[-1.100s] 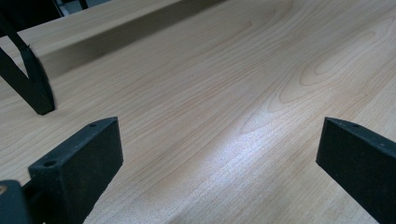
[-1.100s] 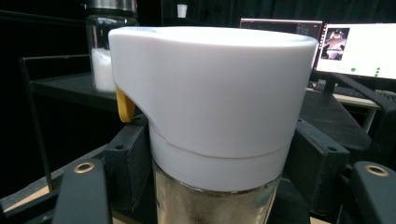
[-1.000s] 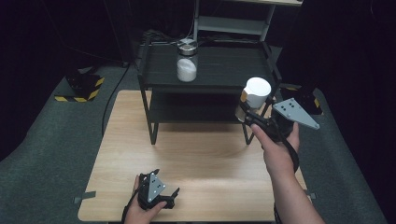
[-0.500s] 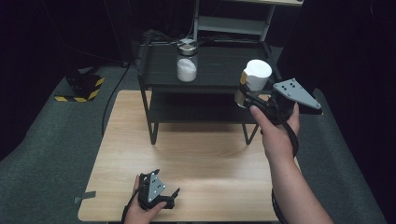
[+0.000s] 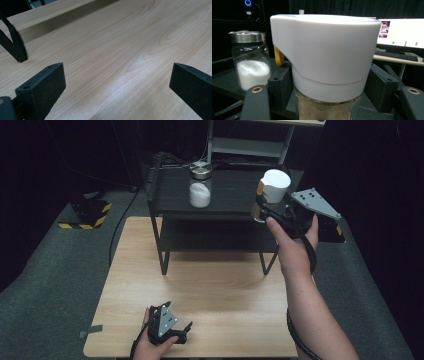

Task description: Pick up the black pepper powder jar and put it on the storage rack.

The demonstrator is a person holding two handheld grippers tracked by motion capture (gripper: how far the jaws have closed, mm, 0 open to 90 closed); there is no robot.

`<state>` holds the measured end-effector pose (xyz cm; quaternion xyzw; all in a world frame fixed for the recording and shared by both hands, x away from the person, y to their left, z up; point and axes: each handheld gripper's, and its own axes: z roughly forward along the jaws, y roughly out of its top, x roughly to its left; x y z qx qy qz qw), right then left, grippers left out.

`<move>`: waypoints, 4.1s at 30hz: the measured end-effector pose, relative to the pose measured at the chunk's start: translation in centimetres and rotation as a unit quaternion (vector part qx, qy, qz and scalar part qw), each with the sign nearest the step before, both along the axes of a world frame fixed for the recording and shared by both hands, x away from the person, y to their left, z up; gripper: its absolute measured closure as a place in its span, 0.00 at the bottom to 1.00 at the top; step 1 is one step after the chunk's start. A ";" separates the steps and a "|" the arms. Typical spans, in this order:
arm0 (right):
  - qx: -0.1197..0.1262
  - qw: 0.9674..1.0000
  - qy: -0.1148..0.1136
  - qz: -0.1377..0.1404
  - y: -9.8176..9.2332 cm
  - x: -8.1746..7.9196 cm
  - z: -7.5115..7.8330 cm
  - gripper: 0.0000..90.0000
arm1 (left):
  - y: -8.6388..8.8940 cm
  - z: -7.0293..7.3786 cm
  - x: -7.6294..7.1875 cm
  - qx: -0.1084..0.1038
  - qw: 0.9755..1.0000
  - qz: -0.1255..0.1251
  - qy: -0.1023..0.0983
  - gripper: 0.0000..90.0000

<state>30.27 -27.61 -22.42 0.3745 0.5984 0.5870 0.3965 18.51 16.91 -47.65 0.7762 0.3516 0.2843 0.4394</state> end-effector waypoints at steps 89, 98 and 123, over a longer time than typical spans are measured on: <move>-0.010 0.999 -0.023 -0.024 1.8 3.8 -1.5 0.00 | 0.4 0.1 -0.2 0.004 1.000 -0.009 0.004 0.01; -0.012 0.999 -0.039 -0.010 0.7 2.1 -2.8 0.00 | 0.5 0.0 -0.2 0.000 1.000 -0.010 0.003 0.01; -0.007 0.999 -0.047 0.022 -2.5 -2.8 -9.2 0.00 | 0.8 -0.2 -0.5 -0.009 1.000 -0.010 -0.006 0.01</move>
